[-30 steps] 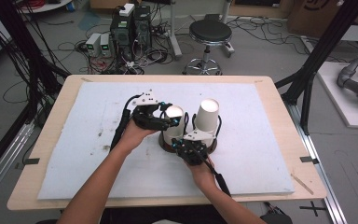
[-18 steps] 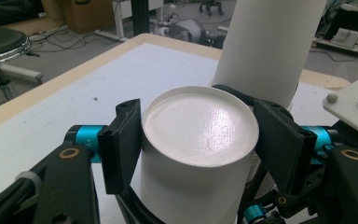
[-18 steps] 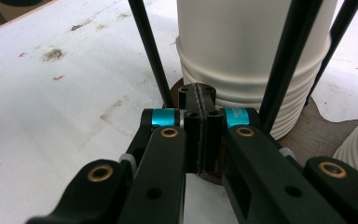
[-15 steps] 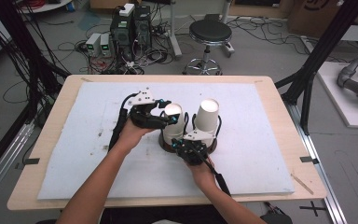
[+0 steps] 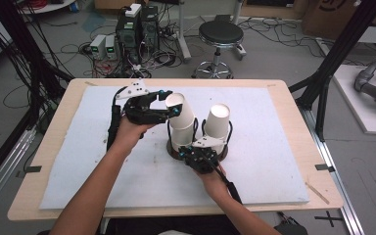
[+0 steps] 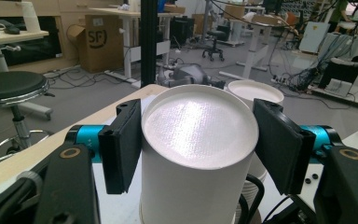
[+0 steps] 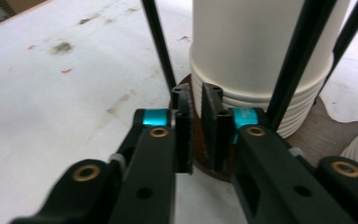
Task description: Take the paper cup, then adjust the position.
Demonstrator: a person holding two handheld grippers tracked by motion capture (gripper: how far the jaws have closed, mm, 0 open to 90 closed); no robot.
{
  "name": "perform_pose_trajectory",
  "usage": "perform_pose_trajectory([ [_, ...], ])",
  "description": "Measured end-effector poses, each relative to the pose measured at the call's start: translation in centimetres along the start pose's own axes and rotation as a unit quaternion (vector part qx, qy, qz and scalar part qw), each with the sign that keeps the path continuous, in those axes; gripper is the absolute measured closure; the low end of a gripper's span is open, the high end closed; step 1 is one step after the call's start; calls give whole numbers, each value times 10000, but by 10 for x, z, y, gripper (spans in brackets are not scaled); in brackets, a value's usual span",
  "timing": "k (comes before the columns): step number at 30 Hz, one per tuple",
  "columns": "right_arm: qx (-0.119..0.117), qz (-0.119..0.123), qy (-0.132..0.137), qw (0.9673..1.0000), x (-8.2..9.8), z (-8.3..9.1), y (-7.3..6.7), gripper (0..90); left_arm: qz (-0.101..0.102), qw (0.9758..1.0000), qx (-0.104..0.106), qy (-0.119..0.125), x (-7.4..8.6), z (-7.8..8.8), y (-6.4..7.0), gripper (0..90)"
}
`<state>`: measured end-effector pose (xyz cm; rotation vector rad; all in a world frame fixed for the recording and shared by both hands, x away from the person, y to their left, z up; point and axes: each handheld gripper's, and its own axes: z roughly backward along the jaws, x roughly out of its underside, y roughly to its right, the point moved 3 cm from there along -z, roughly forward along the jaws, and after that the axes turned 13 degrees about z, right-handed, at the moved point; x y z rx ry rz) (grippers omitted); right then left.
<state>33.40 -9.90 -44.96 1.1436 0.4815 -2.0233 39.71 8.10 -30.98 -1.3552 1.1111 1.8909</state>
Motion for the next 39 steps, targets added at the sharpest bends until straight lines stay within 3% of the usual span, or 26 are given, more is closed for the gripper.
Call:
perform_pose_trajectory([
  [5, -235, 101, 98, 9996, -4, 11, 2, 729, 26, 9999, -100, 6, -10, 15, 5, 353],
  [6, -339, 218, 169, 9990, -7, 20, 4, 647, 33, 9999, -124, 2, -11, 18, 7, 353],
  [9, -382, 276, 228, 9986, -8, 29, 7, 577, 62, 9999, -160, 19, -15, 27, 11, 353],
  [10, -480, 424, 327, 9974, -11, 39, 10, 479, 59, 9998, -173, 23, -16, 30, 13, 353],
  [13, -572, 527, 421, 9961, -12, 48, 12, 439, 25, 9998, -189, -14, -16, 36, 17, 353],
  [15, -783, 665, 568, 9931, -14, 61, 14, 327, 3, 9998, -194, -40, -16, 40, 18, 353],
  [16, -783, 665, 568, 9931, -14, 61, 14, 327, 2, 9998, -196, -44, -16, 41, 18, 353],
  [18, -861, 742, 615, 9916, -15, 66, 13, 241, 49, 9998, -195, -18, -14, 45, 19, 353],
  [22, -1069, 867, 751, 9876, -16, 73, 14, 220, 52, 9998, -168, 8, -11, 52, 21, 353],
  [26, -1130, 1000, 923, 9842, -22, 85, 16, 216, 58, 9998, -170, 9, -7, 57, 23, 353],
  [36, -1148, 919, 1037, 9837, -24, 92, 20, 209, 97, 9998, -118, -114, 1, 57, 26, 353],
  [39, -1194, 988, 1110, 9817, -24, 95, 20, 209, 100, 9999, -50, -111, 2, 57, 29, 353],
])
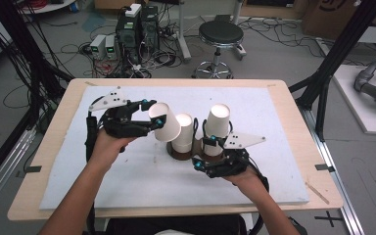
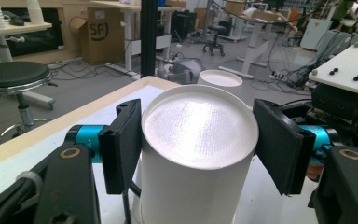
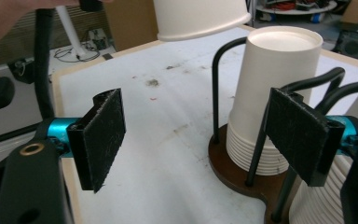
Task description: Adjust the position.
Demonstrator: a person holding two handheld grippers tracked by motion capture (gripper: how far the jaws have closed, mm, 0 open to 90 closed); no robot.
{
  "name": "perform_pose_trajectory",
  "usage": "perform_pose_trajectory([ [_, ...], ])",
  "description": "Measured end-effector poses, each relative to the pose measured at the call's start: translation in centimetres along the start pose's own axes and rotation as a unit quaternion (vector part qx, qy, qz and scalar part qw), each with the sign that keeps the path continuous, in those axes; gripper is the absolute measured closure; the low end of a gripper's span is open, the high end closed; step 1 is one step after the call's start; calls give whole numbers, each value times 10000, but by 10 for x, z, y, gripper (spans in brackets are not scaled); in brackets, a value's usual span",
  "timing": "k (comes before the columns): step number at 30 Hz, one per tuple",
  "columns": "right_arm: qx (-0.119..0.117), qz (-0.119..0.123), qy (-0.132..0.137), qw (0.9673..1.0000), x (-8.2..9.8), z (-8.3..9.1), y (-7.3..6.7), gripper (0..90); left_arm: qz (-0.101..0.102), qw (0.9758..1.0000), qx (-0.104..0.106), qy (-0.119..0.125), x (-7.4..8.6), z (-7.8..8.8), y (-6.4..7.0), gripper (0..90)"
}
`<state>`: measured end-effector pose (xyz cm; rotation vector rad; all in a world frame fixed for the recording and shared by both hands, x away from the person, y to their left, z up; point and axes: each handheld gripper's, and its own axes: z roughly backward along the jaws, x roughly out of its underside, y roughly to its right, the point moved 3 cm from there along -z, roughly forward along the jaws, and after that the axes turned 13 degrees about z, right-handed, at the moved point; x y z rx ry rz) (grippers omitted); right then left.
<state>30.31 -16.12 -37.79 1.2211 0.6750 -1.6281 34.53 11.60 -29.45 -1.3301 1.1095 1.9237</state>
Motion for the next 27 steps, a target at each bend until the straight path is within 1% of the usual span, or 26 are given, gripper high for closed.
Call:
perform_pose_trajectory([
  [3, -31, 93, 21, 9999, 0, 2, 0, 202, -75, 9999, 60, -59, 2, -1, 4, 353],
  [6, -9, 60, 86, 9999, 1, 3, 2, 201, -102, 9998, 93, -129, 8, -4, 8, 354],
  [7, -1, 94, 107, 9999, 0, 3, 2, 201, -96, 9998, 101, -155, 11, -5, 10, 353],
  [8, 21, 247, 181, 9995, 1, 3, 2, 200, -110, 9997, 120, -199, 14, -6, 12, 353],
  [11, -14, 271, 213, 9994, 2, 4, 2, 200, -145, 9992, 172, -316, 22, -11, 17, 354],
  [16, -202, 280, 180, 9992, 5, 2, 4, 200, -226, 9978, 355, -503, 32, -23, 27, 353],
  [17, -308, 292, 170, 9990, 6, 2, 3, 200, -237, 9976, 393, -527, 33, -25, 29, 354],
  [19, -404, 340, 123, 9985, 7, 1, 3, 186, -207, 9969, 550, -529, 35, -29, 31, 354],
  [22, -379, 293, 96, 9988, 8, -2, 4, 186, -224, 9963, 646, -527, 39, -34, 33, 354],
  [23, -363, 304, 98, 9988, 8, -3, 4, 187, -250, 9958, 678, -564, 41, -35, 34, 354],
  [25, -385, 426, 135, 9983, 8, -5, 4, 186, -252, 9952, 729, -606, 44, -38, 36, 354],
  [27, -423, 417, 146, 9981, 9, -6, 4, 186, -240, 9947, 777, -627, 46, -41, 37, 353],
])
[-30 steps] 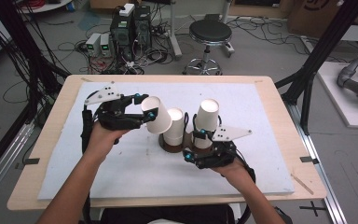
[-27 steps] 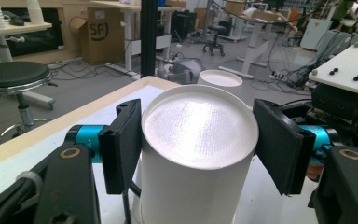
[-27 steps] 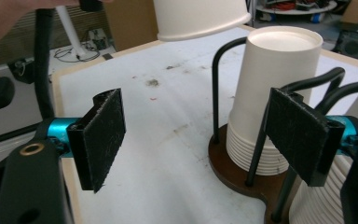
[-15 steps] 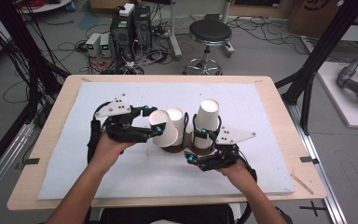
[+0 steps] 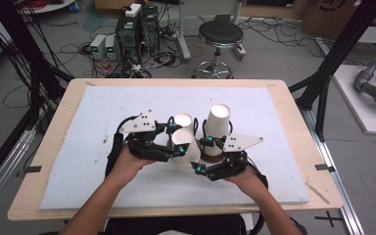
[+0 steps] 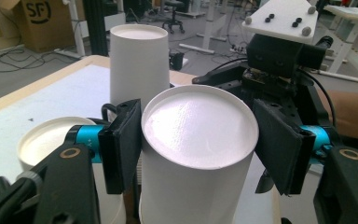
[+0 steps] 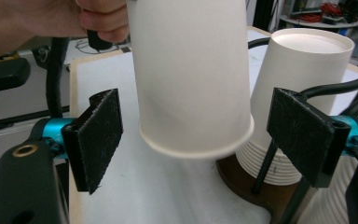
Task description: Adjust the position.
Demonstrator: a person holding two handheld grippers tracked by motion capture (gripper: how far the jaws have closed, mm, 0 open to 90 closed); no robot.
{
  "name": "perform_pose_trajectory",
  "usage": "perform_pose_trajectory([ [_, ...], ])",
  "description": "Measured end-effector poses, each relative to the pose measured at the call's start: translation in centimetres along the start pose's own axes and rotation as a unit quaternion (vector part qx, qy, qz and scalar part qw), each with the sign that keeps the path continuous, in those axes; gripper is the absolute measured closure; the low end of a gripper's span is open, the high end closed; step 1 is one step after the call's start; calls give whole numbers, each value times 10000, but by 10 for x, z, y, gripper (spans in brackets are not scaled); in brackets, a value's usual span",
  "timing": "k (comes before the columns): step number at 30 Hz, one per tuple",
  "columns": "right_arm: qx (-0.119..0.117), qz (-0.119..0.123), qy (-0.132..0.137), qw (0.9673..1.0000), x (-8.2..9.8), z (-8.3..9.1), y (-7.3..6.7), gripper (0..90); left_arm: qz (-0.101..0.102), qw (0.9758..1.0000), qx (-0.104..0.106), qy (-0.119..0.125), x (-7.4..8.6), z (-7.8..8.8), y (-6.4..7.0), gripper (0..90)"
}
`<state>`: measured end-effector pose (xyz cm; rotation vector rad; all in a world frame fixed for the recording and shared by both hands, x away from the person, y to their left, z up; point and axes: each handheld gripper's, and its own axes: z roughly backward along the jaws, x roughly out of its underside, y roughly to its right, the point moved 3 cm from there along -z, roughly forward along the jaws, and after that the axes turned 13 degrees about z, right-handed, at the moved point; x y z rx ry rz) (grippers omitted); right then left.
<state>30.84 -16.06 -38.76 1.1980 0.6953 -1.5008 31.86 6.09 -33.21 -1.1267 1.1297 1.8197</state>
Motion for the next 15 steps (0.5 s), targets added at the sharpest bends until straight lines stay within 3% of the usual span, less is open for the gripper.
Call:
perform_pose_trajectory([
  [7, -177, 57, 68, 9998, 3, -7, 1, 187, 38, 9999, 157, -26, 2, -6, 2, 353],
  [14, -485, 102, -72, 9987, 6, -16, 1, 189, 81, 9993, 355, -4, 5, -14, 5, 354],
  [15, -538, 161, -53, 9984, 7, -16, 2, 244, 47, 9993, 362, -26, 5, -15, 5, 354],
])
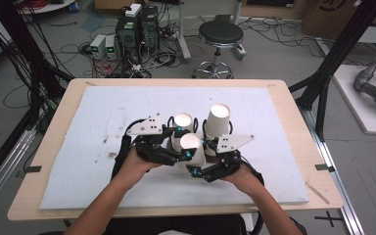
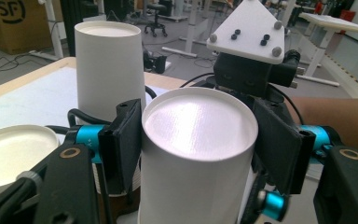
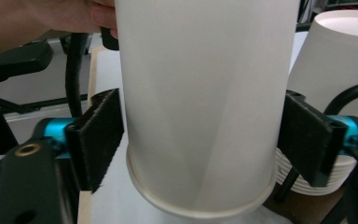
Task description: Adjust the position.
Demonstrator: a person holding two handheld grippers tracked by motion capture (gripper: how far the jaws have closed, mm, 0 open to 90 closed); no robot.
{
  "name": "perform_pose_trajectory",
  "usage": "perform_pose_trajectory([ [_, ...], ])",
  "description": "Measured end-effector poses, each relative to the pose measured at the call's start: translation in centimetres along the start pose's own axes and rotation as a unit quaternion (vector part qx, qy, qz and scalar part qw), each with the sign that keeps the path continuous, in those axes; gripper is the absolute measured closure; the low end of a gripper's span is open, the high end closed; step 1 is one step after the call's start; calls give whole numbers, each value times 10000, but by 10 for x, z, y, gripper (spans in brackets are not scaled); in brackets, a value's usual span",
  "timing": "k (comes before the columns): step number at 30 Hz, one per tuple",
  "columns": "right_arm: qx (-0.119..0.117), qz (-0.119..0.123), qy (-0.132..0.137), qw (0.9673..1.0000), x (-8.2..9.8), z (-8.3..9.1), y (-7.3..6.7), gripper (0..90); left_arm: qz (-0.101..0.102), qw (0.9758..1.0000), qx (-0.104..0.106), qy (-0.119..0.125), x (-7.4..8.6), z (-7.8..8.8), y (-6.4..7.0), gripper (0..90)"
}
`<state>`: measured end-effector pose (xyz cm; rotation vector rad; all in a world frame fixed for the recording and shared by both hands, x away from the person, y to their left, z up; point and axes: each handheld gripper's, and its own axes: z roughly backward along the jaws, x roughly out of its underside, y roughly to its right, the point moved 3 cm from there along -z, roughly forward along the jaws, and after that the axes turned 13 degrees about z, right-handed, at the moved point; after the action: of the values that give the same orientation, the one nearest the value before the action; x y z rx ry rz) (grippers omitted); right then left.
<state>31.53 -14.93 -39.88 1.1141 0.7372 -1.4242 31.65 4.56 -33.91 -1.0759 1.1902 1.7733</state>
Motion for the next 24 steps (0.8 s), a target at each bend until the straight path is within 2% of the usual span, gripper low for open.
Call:
perform_pose_trajectory([
  [5, -74, 10, -78, 9999, 2, 2, 3, 288, 35, 10000, -32, -28, 1, -1, -2, 356],
  [6, -83, 51, -79, 9999, 2, 3, 5, 318, 36, 10000, -35, -32, 1, -1, -2, 357],
  [11, -108, 169, -176, 9996, 1, 6, 6, 345, 83, 10000, 14, -37, 3, 1, -4, 358],
  [14, -167, 340, -431, 9983, 0, 6, 7, 352, 93, 9999, 23, -142, 5, 2, -6, 357],
  [16, -264, 411, -636, 9968, -2, 7, 9, 353, 151, 9995, 15, -262, 6, 4, -8, 357],
  [20, -414, 494, -782, 9949, -7, 10, 14, 355, 189, 9995, 5, -268, 6, 7, -10, 353],
  [23, -523, 433, -762, 9948, -9, 12, 16, 355, 178, 9994, 69, -304, 6, 9, -11, 351],
  [24, -687, 379, -732, 9942, -8, 14, 16, 355, 140, 9993, 75, -332, 7, 8, -11, 303],
])
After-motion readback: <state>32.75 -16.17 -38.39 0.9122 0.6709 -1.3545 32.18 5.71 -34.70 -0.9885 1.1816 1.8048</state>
